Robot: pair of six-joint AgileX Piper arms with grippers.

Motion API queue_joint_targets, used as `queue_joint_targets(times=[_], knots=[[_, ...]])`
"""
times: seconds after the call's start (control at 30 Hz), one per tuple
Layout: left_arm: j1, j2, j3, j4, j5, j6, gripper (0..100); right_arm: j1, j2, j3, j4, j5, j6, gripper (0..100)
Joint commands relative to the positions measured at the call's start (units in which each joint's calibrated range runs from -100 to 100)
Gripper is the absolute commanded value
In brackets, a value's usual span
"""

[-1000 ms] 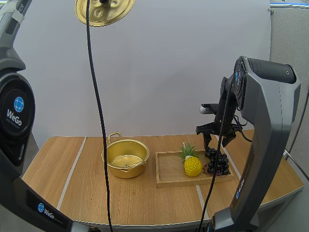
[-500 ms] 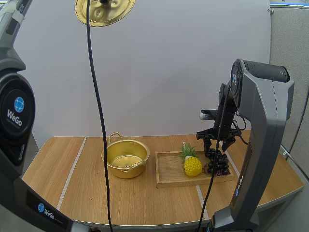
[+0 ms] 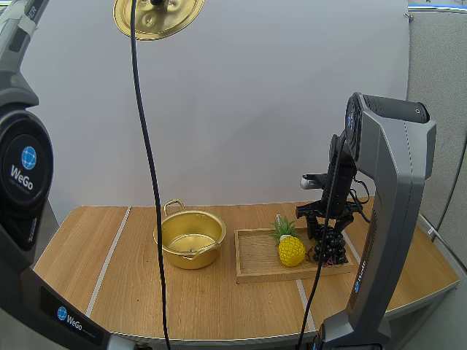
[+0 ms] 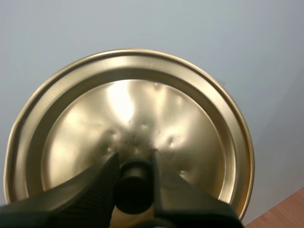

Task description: Open the pot, put the grape inside, and close it

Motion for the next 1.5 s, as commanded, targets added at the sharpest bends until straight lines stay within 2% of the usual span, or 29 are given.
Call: queue_joint_targets(times=[0.0,0.6,0.67,0.73,0.77,1.17,1.47], knots=[[-0.15,-0.18,-0.60,0.48,-2.16,-0.27,0,-0.01,0.31,-0.23,-0.36,0.70,0.17,100],[-0.15,-0.18,-0.60,0.48,-2.16,-0.27,0,-0.01,0.31,-0.23,0.83,0.44,-0.58,98],[-0.15,-0.18,-0.60,0.48,-2.16,-0.27,0,-0.01,0.19,-0.23,0.73,0.64,-1.10,60],[-0.15,-0.18,-0.60,0.48,-2.16,-0.27,0,-0.01,-0.02,-0.23,0.73,1.03,-1.10,8],[-0.15,-0.18,-0.60,0.48,-2.16,-0.27,0,-0.01,-0.06,-0.23,0.73,1.03,-1.10,0],[-0.15,-0.18,-0.60,0.48,-2.16,-0.27,0,-0.01,-0.53,-0.23,2.26,3.10,-0.87,0],[-0.15,-0.18,-0.60,0.48,-2.16,-0.27,0,-0.01,-8.51,-0.23,3.38,4.38,-0.87,0]])
